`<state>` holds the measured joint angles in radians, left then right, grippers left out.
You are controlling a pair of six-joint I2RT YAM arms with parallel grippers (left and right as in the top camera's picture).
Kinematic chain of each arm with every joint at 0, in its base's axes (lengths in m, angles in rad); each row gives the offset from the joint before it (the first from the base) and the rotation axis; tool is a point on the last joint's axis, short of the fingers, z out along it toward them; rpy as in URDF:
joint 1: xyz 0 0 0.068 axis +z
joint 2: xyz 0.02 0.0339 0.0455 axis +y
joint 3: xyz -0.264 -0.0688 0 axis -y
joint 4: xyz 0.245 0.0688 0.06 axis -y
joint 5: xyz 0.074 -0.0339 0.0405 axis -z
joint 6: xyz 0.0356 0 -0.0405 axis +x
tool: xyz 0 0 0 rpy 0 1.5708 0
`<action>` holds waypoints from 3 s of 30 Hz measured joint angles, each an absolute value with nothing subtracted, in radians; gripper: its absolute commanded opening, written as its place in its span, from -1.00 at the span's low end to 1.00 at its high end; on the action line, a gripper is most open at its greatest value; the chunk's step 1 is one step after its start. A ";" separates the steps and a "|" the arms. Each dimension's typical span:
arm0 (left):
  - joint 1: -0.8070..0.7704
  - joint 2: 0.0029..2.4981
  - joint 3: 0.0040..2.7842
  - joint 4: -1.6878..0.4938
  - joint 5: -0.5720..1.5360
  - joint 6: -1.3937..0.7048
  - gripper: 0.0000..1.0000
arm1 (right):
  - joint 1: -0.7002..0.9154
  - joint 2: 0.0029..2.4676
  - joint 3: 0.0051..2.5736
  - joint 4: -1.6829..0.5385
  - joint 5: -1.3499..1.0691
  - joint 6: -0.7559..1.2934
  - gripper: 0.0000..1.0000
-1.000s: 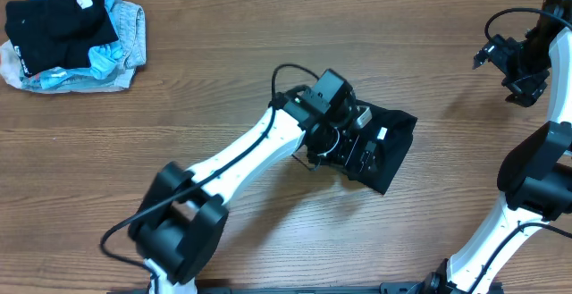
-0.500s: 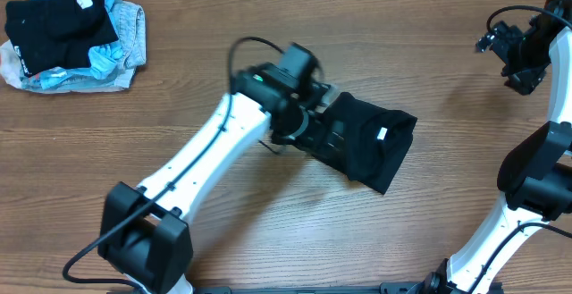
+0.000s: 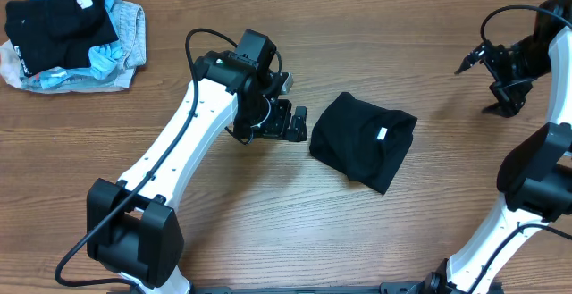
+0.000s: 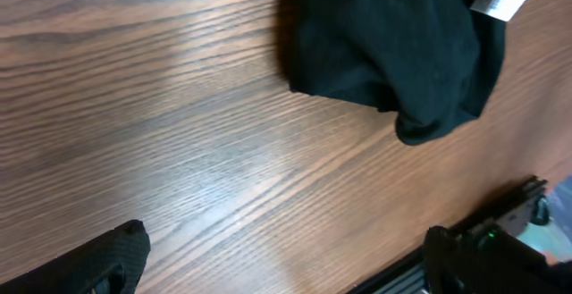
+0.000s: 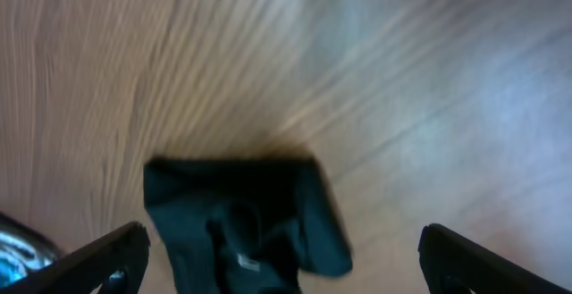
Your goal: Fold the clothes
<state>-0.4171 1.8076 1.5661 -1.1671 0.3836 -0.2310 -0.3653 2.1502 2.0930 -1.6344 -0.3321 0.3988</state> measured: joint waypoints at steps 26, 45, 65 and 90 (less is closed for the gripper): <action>-0.417 1.807 1.571 -1.153 0.298 -0.228 0.99 | -0.063 1.407 0.991 -0.954 -0.440 0.681 1.00; -0.417 1.807 1.571 -1.141 0.283 -0.228 0.99 | 0.031 1.404 0.655 -0.497 -0.679 0.786 1.00; -0.417 1.807 1.571 -1.153 0.283 -0.228 1.00 | 0.160 1.520 0.625 -0.301 -0.611 0.939 1.00; -0.417 1.807 1.571 -1.153 0.264 -0.228 1.00 | 0.160 1.529 0.653 -0.262 -0.625 0.888 -0.36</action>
<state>-0.4171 1.8072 1.5707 -1.1530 0.2638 -0.2279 0.1596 1.5291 0.6533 -0.2615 -0.6250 0.8879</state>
